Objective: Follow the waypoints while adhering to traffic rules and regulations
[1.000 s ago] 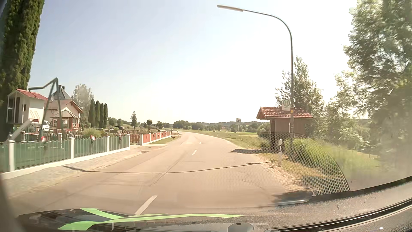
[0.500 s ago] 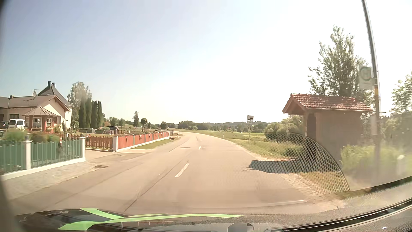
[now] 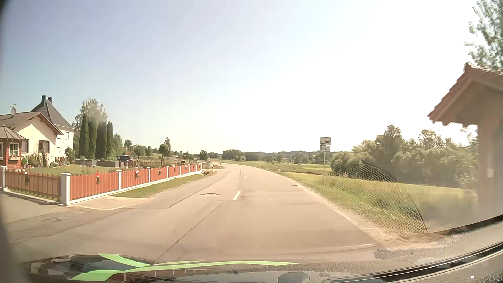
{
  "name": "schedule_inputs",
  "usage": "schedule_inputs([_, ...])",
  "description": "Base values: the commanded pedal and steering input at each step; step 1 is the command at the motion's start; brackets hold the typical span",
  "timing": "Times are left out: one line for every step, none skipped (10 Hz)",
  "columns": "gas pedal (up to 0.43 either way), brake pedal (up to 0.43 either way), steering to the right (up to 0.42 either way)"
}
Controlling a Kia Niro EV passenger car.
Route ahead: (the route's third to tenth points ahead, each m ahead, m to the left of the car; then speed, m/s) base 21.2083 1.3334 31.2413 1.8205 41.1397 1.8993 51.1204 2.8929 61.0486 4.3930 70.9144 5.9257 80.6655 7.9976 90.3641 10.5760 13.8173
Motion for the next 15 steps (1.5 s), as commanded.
schedule_inputs([0.169,0.0,-0.009])
schedule_inputs([0.169,0.0,-0.01])
schedule_inputs([0.177,0.0,-0.009])
schedule_inputs([0.177,0.0,-0.009])
schedule_inputs([0.177,0.0,-0.009])
schedule_inputs([0.177,0.0,-0.01])
schedule_inputs([0.177,0.0,-0.009])
schedule_inputs([0.177,0.0,-0.009])
schedule_inputs([0.177,0.0,-0.009])
schedule_inputs([0.177,0.0,-0.009])
schedule_inputs([0.189,0.0,-0.009])
schedule_inputs([0.189,0.0,-0.009])
schedule_inputs([0.189,0.0,-0.009])
schedule_inputs([0.189,0.0,-0.01])
schedule_inputs([0.189,0.0,-0.011])
